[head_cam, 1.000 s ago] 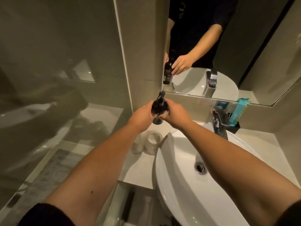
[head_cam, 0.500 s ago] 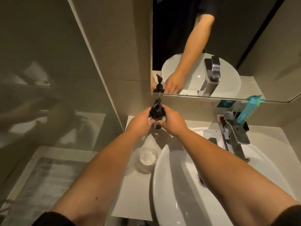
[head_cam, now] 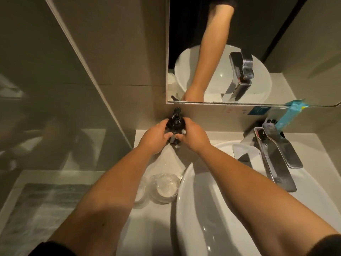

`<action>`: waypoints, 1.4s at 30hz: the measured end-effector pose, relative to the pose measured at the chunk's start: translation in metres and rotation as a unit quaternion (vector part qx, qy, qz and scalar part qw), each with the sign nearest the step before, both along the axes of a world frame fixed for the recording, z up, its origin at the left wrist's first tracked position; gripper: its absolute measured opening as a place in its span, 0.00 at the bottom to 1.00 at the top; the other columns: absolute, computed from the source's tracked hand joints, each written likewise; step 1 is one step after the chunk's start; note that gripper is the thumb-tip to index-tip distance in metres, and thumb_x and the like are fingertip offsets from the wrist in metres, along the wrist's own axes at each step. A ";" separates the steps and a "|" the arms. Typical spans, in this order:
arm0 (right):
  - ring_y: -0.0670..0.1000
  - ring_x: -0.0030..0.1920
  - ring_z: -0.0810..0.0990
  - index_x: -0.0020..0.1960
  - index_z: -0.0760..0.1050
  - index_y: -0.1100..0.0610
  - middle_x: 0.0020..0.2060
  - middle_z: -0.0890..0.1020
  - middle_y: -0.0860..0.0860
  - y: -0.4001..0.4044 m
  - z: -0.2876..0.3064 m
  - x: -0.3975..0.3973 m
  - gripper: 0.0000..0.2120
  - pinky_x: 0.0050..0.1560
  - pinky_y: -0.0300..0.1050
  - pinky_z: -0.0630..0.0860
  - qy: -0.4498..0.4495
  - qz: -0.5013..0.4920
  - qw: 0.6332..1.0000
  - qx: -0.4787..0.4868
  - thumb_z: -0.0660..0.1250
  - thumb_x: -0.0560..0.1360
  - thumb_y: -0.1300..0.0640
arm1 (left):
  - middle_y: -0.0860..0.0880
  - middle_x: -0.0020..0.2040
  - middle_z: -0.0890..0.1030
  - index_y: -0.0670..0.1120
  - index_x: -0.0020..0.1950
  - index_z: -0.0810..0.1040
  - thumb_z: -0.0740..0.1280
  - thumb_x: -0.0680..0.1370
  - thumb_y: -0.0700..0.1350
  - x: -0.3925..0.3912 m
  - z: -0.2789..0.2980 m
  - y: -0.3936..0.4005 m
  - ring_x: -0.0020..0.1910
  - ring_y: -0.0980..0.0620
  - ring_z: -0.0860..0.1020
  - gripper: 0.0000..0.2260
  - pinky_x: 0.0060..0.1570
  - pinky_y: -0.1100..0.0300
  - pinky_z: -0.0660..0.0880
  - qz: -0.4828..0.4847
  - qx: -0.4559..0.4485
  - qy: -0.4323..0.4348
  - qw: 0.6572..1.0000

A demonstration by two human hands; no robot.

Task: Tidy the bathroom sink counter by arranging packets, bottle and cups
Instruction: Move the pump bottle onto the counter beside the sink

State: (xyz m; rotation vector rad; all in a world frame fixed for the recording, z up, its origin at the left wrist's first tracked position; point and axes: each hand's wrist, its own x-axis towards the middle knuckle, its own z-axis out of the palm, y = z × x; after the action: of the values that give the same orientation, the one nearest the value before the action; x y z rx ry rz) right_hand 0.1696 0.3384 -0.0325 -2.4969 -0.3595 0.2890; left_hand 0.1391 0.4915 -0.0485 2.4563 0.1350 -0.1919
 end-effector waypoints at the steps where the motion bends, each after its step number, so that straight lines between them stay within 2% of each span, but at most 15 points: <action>1: 0.58 0.56 0.80 0.66 0.69 0.55 0.57 0.81 0.55 0.000 0.000 0.000 0.26 0.52 0.49 0.75 -0.001 0.002 1.000 -0.002 0.73 0.71 0.53 | 0.46 0.66 0.76 0.49 0.75 0.63 0.64 0.79 0.48 0.000 0.000 0.000 0.63 0.45 0.76 0.24 0.61 0.48 0.73 -0.001 -0.002 -0.003 1.000; 10: 0.58 0.57 0.80 0.66 0.70 0.55 0.59 0.81 0.55 -0.003 0.002 0.002 0.26 0.55 0.49 0.76 -0.003 0.010 1.000 -0.001 0.74 0.71 0.55 | 0.46 0.66 0.76 0.48 0.74 0.63 0.64 0.80 0.48 -0.003 -0.002 -0.005 0.62 0.45 0.76 0.24 0.59 0.48 0.74 0.011 -0.007 -0.015 1.000; 23: 0.58 0.56 0.80 0.66 0.69 0.56 0.58 0.81 0.55 -0.003 0.002 -0.003 0.25 0.53 0.48 0.75 -0.005 -0.008 1.000 0.011 0.73 0.72 0.55 | 0.44 0.67 0.75 0.47 0.75 0.62 0.63 0.81 0.46 -0.001 0.003 -0.009 0.64 0.44 0.75 0.23 0.59 0.50 0.73 -0.004 0.015 -0.007 1.000; 30: 0.59 0.56 0.79 0.65 0.69 0.57 0.58 0.80 0.57 -0.003 0.008 -0.001 0.25 0.54 0.49 0.75 0.010 0.012 1.000 -0.015 0.73 0.71 0.54 | 0.44 0.69 0.73 0.46 0.75 0.61 0.63 0.80 0.46 -0.004 0.009 -0.011 0.64 0.44 0.74 0.24 0.59 0.52 0.71 -0.003 0.027 0.000 1.000; 36: 0.60 0.59 0.77 0.66 0.66 0.59 0.61 0.78 0.58 -0.012 0.028 -0.008 0.30 0.56 0.48 0.73 0.034 0.024 0.999 -0.035 0.75 0.70 0.51 | 0.43 0.76 0.62 0.44 0.79 0.51 0.61 0.81 0.48 -0.021 0.028 -0.009 0.68 0.42 0.70 0.30 0.63 0.50 0.69 -0.002 0.068 0.029 0.997; 40: 0.59 0.71 0.68 0.75 0.59 0.61 0.72 0.68 0.59 -0.024 0.053 -0.023 0.37 0.67 0.48 0.67 0.008 0.049 0.996 -0.077 0.71 0.73 0.49 | 0.43 0.78 0.58 0.43 0.78 0.55 0.60 0.82 0.50 -0.046 0.053 -0.002 0.75 0.43 0.61 0.28 0.70 0.50 0.62 -0.016 0.118 0.034 0.992; 42: 0.58 0.71 0.68 0.76 0.60 0.59 0.72 0.68 0.59 -0.027 0.065 -0.034 0.35 0.68 0.49 0.66 -0.011 0.067 0.995 -0.078 0.69 0.74 0.49 | 0.44 0.79 0.56 0.43 0.77 0.58 0.60 0.82 0.50 -0.060 0.067 0.002 0.76 0.43 0.59 0.26 0.72 0.50 0.60 -0.026 0.157 0.034 0.987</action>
State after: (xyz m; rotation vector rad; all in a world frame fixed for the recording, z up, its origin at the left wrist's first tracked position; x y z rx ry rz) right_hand 0.1352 0.3113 0.0326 -2.6358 -0.5324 0.3559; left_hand 0.0788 0.4931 0.0182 2.7694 0.1387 -0.2981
